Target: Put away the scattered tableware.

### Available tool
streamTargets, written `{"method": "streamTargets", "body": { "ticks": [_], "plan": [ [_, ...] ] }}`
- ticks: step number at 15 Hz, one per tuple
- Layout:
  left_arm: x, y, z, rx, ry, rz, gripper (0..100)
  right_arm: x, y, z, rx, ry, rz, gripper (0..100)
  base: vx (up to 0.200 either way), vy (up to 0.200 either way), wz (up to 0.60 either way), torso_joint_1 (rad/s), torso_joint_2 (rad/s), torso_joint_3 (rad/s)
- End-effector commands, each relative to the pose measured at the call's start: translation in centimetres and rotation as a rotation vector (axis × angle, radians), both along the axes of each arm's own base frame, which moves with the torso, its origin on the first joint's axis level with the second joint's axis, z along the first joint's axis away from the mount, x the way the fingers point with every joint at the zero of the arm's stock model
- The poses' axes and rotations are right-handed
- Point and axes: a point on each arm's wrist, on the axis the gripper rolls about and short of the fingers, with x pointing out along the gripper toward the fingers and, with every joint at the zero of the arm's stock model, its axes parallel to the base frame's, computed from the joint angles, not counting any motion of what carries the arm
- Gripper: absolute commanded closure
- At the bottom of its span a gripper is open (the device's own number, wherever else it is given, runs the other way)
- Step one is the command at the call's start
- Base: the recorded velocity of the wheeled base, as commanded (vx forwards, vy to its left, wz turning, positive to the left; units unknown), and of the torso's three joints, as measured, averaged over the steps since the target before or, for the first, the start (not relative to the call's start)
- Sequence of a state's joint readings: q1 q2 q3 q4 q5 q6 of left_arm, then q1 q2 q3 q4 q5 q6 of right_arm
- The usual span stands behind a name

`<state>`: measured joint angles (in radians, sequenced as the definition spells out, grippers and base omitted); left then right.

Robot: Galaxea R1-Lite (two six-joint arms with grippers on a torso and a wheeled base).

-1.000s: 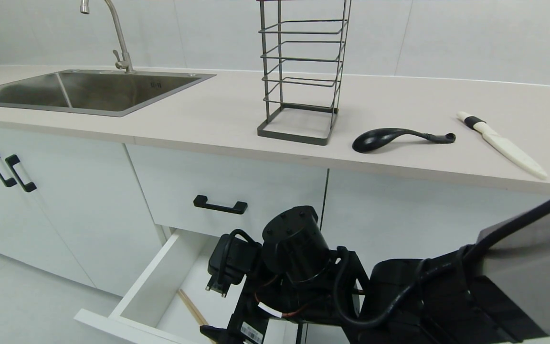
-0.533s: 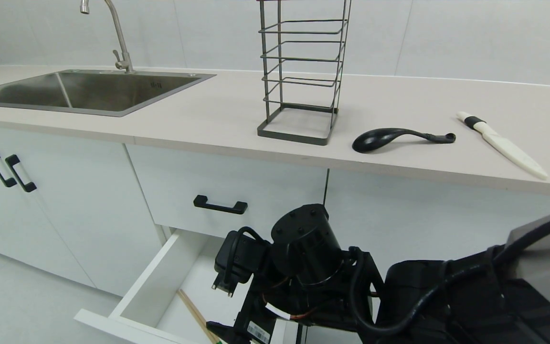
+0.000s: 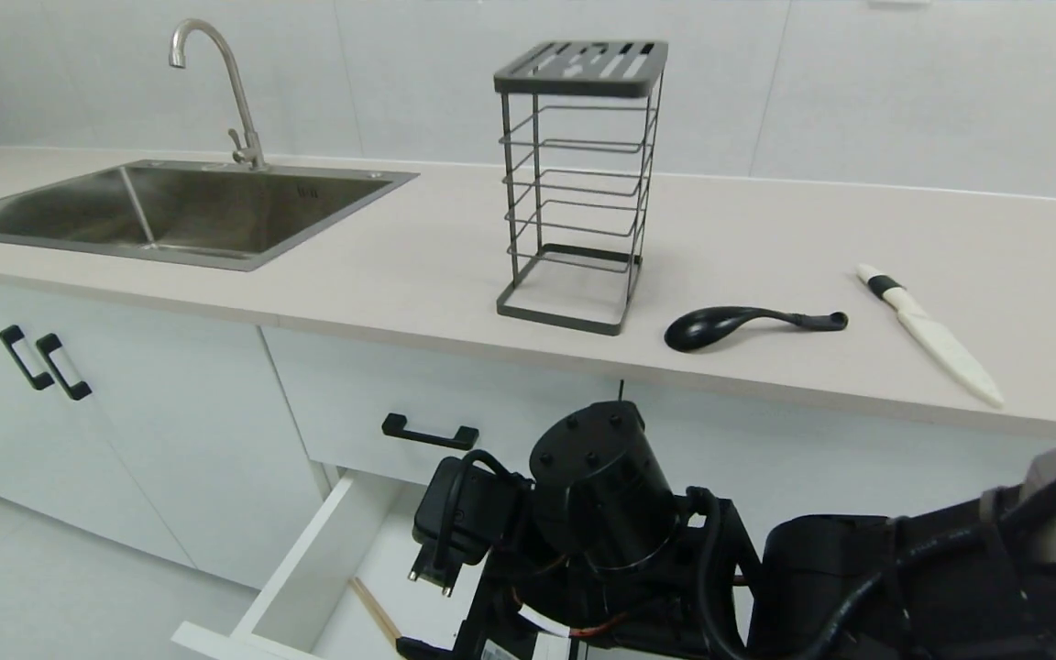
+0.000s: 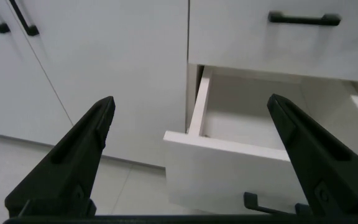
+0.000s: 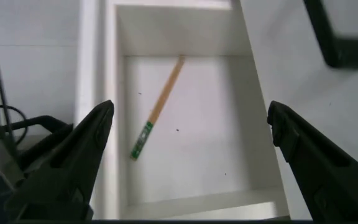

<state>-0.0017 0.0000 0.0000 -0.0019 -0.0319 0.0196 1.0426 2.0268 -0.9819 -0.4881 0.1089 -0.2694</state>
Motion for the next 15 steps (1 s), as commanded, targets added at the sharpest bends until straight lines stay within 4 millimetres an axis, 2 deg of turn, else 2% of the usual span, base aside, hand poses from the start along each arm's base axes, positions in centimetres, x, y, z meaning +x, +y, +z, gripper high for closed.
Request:
{"method": "streamTargets", "body": {
  "ticks": [1, 15],
  "plan": [
    [0.0, 0.0, 0.0, 0.0, 0.0, 0.0, 0, 0.11, -0.1, 0.05, 0.0, 0.0, -0.004, 0, 0.0, 0.0, 0.0, 0.022, -0.54, -0.261],
    [0.0, 0.0, 0.0, 0.0, 0.0, 0.0, 0, 0.19, -0.08, -0.1, -0.003, 0.001, -0.005, 0, 0.0, 0.0, 0.0, 0.236, -0.49, -0.271]
  ]
}}
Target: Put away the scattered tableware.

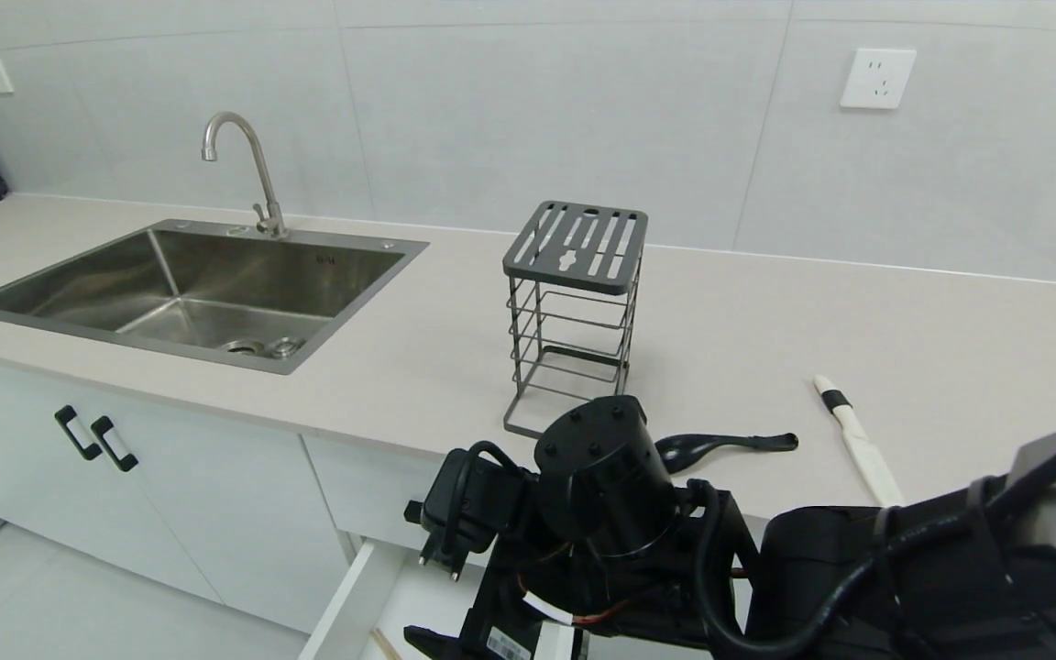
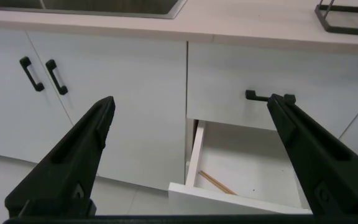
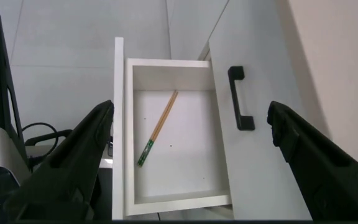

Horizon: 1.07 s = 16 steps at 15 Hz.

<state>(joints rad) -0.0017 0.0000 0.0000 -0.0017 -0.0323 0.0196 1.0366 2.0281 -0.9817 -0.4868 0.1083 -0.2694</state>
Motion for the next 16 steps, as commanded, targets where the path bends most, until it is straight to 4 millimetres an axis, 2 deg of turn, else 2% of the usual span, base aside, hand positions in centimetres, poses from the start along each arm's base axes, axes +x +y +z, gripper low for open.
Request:
{"method": "streamTargets", "body": {
  "ticks": [1, 7, 10, 13, 16],
  "plan": [
    [0.0, 0.0, 0.0, 0.0, 0.0, 0.0, 0, 0.0, 0.0, -0.1, -0.002, 0.001, 0.001, 0, 0.0, 0.0, 0.0, 0.246, -0.52, -0.276],
    [0.0, 0.0, 0.0, 0.0, 0.0, 0.0, 0, -0.1, -0.3, -0.6, -0.021, 0.01, 0.001, 0, 0.0, 0.0, 0.0, 0.242, -0.53, -0.274],
    [0.0, 0.0, 0.0, 0.0, 0.0, 0.0, 0, -0.9, -1.7, -2.1, -0.082, 0.037, 0.022, 0, 0.0, 0.0, 0.0, 0.074, -0.15, -0.08],
    [0.0, 0.0, 0.0, 0.0, 0.0, 0.0, 0, -1.1, -3.2, -2.2, -0.092, 0.044, 0.03, 0, 0.0, 0.0, 0.0, 0.0, 0.0, 0.0],
    [0.0, 0.0, 0.0, 0.0, 0.0, 0.0, 0, -2.0, -5.7, -3.1, -0.11, 0.081, 0.015, 0, 0.0, 0.0, 0.0, 0.0, 0.0, 0.0]
  ]
}}
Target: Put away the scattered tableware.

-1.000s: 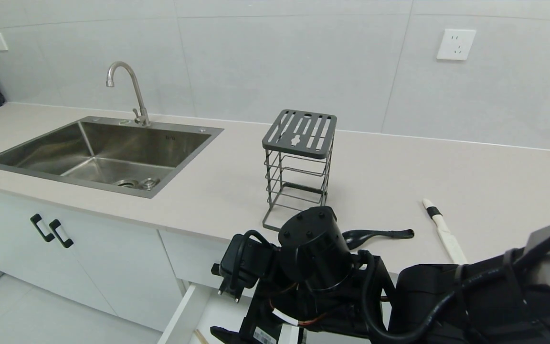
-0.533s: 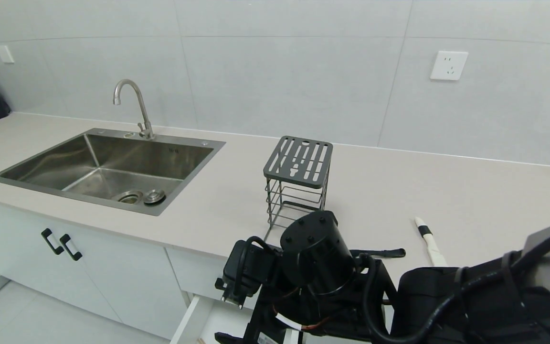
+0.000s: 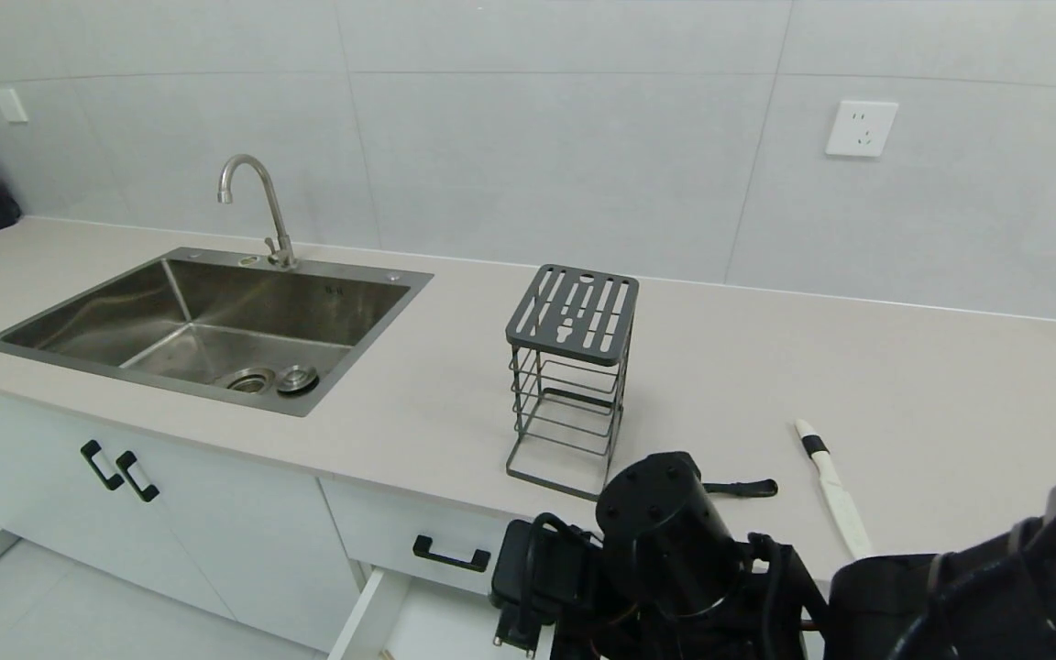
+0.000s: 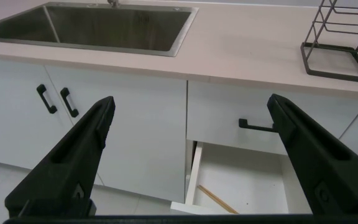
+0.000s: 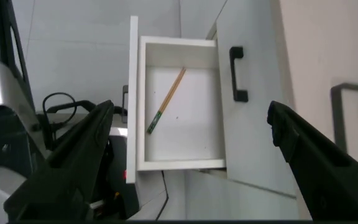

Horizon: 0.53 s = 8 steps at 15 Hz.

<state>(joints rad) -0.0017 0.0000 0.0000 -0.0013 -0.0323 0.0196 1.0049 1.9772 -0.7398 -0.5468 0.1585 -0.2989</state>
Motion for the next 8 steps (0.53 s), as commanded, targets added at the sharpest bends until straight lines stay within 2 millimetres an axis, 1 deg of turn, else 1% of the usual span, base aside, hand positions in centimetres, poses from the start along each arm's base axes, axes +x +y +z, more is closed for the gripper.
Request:
{"method": "streamTargets", "body": {
  "ticks": [1, 2, 3, 4, 5, 6, 8],
  "plan": [
    [0.0, 0.0, 0.0, 0.0, 0.0, 0.0, 0, -0.7, -1.8, 0.0, 0.005, 0.025, -0.029, 0, 0.0, 0.0, 0.0, 0.0, 0.0, 0.0],
    [0.0, 0.0, 0.0, 0.0, 0.0, 0.0, 0, -0.9, -2.2, -0.1, 0.012, 0.042, -0.051, 0, 0.0, 0.0, 0.0, 0.0, 0.0, 0.0],
    [0.0, 0.0, 0.0, 0.0, 0.0, 0.0, 0, -0.9, -2.2, -0.1, 0.012, 0.042, -0.051, 0, 0.0, 0.0, 0.0, 0.0, 0.0, 0.0],
    [0.0, 0.0, 0.0, 0.0, 0.0, 0.0, 0, -0.6, -3.5, -0.3, 0.026, 0.061, -0.107, 0, 0.0, 0.0, 0.0, 0.0, 0.0, 0.0],
    [0.0, 0.0, 0.0, 0.0, 0.0, 0.0, 0, -0.6, -3.5, -0.3, 0.026, 0.061, -0.107, 0, 0.0, 0.0, 0.0, 0.0, 0.0, 0.0],
    [0.0, 0.0, 0.0, 0.0, 0.0, 0.0, 0, -0.1, -4.2, 0.1, 0.065, 0.091, -0.217, 0, 0.0, 0.0, 0.0, 0.0, 0.0, 0.0],
    [0.0, 0.0, 0.0, 0.0, 0.0, 0.0, 0, 0.7, -5.0, 0.0, 0.076, 0.106, -0.374, 0, 0.0, 0.0, 0.0, 0.0, 0.0, 0.0]
  ]
}}
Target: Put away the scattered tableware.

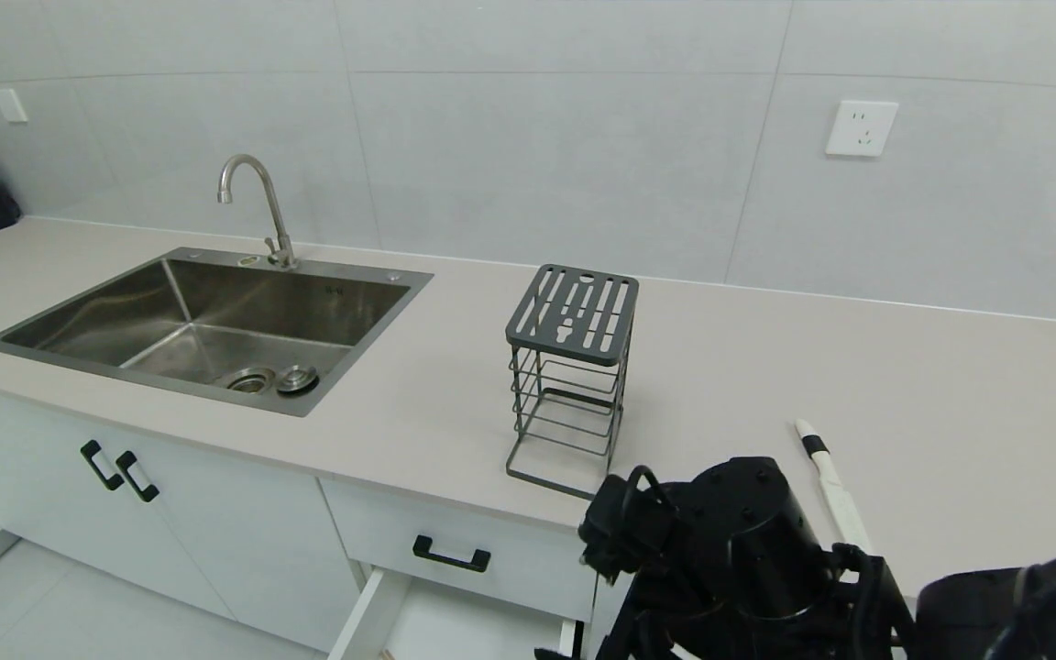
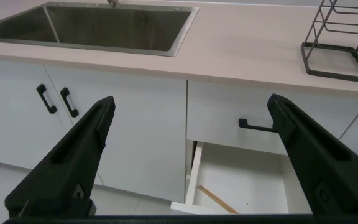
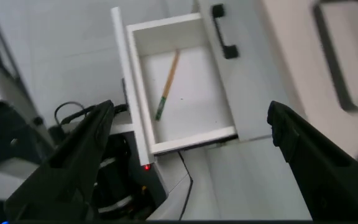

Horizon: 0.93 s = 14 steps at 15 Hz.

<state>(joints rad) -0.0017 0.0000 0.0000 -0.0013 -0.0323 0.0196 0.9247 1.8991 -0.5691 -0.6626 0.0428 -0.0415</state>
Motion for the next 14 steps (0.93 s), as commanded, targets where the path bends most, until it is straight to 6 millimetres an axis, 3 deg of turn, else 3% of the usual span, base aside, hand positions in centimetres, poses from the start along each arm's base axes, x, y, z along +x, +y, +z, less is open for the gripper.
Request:
{"method": "streamTargets", "body": {
  "ticks": [1, 6, 9, 12, 14],
  "plan": [
    [0.0, 0.0, 0.0, 0.0, 0.0, 0.0, 0, 0.6, -1.4, 0.0, -0.004, 0.009, -0.093, 0, 0.0, 0.0, 0.0, 0.0, 0.0, 0.0],
    [0.0, 0.0, 0.0, 0.0, 0.0, 0.0, 0, 1.5, -6.5, 1.7, 0.013, -0.023, -0.254, 0, 0.0, 0.0, 0.0, 0.0, 0.0, 0.0],
    [0.0, 0.0, 0.0, 0.0, 0.0, 0.0, 0, 1.1, -7.9, 1.4, 0.002, -0.006, -0.27, 0, 0.0, 0.0, 0.0, 0.0, 0.0, 0.0],
    [0.0, 0.0, 0.0, 0.0, 0.0, 0.0, 0, 2.4, -9.0, 1.2, -0.042, -0.042, -0.279, 0, 0.0, 0.0, 0.0, 0.0, 0.0, 0.0],
    [0.0, 0.0, 0.0, 0.0, 0.0, 0.0, 0, 4.7, -11.5, 0.2, -0.098, -0.053, -0.279, 0, 0.0, 0.0, 0.0, 0.0, 0.0, 0.0]
  ]
}}
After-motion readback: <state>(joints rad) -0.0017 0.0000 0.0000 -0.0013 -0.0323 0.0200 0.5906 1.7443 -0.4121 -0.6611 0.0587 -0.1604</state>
